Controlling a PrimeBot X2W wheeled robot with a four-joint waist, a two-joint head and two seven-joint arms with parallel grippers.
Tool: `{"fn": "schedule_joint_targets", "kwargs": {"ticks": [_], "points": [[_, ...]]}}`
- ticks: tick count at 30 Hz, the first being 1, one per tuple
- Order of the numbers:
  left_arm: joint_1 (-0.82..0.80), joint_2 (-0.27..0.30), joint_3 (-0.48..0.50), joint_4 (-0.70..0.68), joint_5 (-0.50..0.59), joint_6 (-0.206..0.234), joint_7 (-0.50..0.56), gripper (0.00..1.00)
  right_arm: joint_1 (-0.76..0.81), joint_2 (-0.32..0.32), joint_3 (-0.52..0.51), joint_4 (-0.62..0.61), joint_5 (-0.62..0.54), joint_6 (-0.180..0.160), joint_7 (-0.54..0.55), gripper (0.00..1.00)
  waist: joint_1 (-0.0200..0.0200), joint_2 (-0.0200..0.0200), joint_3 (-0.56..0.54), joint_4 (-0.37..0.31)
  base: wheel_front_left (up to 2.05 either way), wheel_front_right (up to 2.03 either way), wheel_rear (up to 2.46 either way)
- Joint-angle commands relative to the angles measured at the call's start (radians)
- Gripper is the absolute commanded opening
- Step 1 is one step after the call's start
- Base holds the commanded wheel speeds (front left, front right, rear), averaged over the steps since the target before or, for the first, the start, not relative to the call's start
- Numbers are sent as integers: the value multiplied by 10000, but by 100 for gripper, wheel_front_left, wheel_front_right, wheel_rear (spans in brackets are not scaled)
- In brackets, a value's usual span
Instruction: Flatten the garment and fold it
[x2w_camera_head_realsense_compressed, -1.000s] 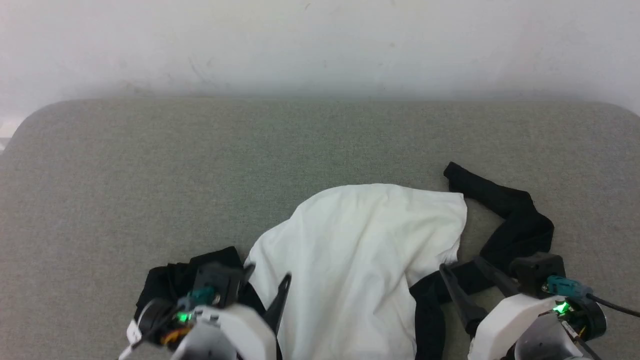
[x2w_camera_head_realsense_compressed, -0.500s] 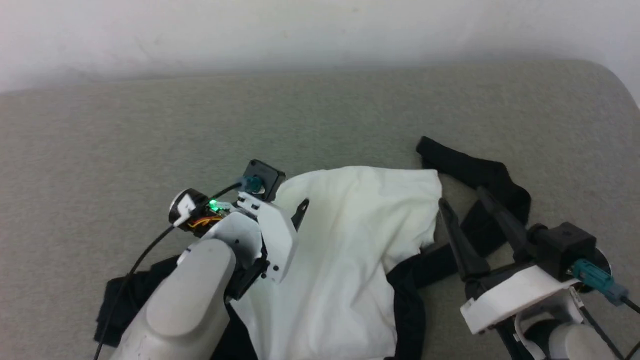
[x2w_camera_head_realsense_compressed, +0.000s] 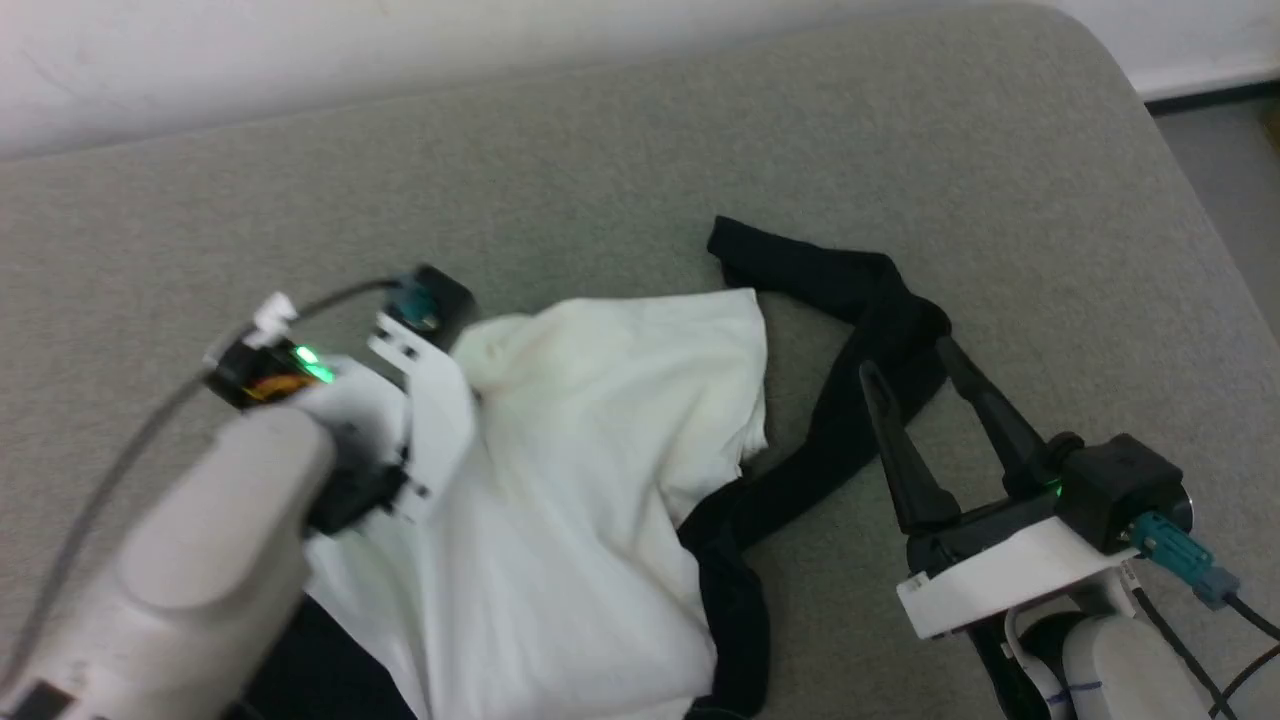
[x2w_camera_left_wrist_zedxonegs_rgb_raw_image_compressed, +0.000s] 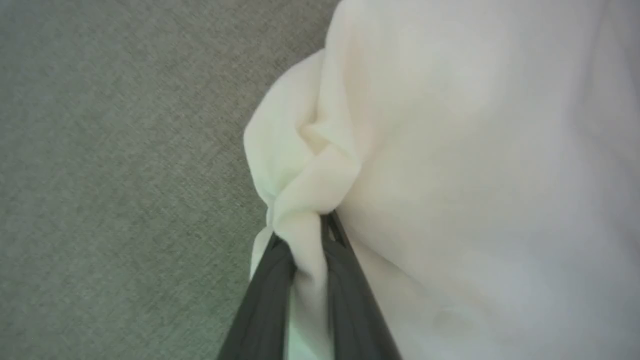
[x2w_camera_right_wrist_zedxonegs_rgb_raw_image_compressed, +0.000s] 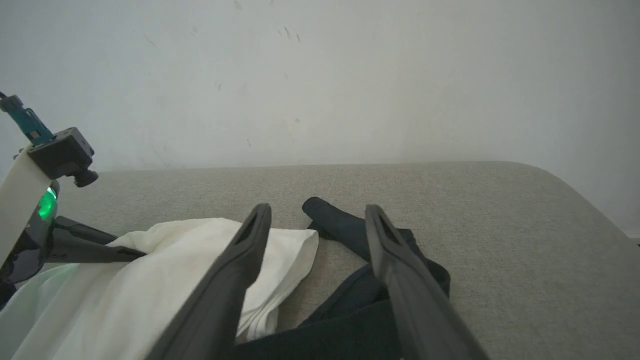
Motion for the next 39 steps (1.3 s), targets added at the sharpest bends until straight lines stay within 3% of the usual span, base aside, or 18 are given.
{"fn": "schedule_joint_targets", "kwargs": {"ticks": [1, 7, 15, 16, 17, 18, 27, 33, 39], "points": [[-386, 603, -40, -235, -13, -55, -231, 0, -235, 49, -4, 82, 75, -7, -141, 100, -1, 0, 581, -567, 0, 0, 0], [-1781, 1638, 508, -232, 889, 145, -1849, 0, -497, 65, -18, 344, 168, -7, -281, 100, -1, 0, 968, -877, 0, 0, 0], [-2887, 2001, 1138, 831, 1628, 1079, -2955, 0, -787, 68, -47, 664, 278, -7, -248, 100, -1, 0, 1296, -1087, 0, 0, 0], [-2860, 1961, 1209, 1030, 1549, 1141, -3048, 10, -808, 68, -63, 710, 274, -7, -232, 100, -1, 0, 1286, -1071, 0, 0, 0], [-2794, 1895, 1280, 1206, 1453, 1202, -3182, 62, -829, 68, -87, 760, 260, -7, -211, 100, -1, 0, 1251, -1040, 0, 0, 0], [-2697, 1835, 1318, 1353, 1380, 1235, -3343, 100, -853, 68, -113, 806, 220, -7, -171, 100, -1, 0, 1207, -996, 0, 0, 0], [-904, 846, 2244, 1180, 401, 2148, -6333, 100, -1273, 69, -1298, 1217, -316, -7, 844, 100, -1, 0, 479, -138, 0, 0, 0], [1073, 76, 2803, -201, -33, 2963, -8603, 100, -2191, 69, -2097, 2184, -722, -7, 2757, 100, -1, 0, 169, 673, 0, 0, 0], [2818, -667, 3130, -1587, -11, 3738, -9335, 100, -3100, 70, -2841, 3717, -938, -7, 4810, 100, -1, 0, 93, 1414, 0, 0, 0]]}}
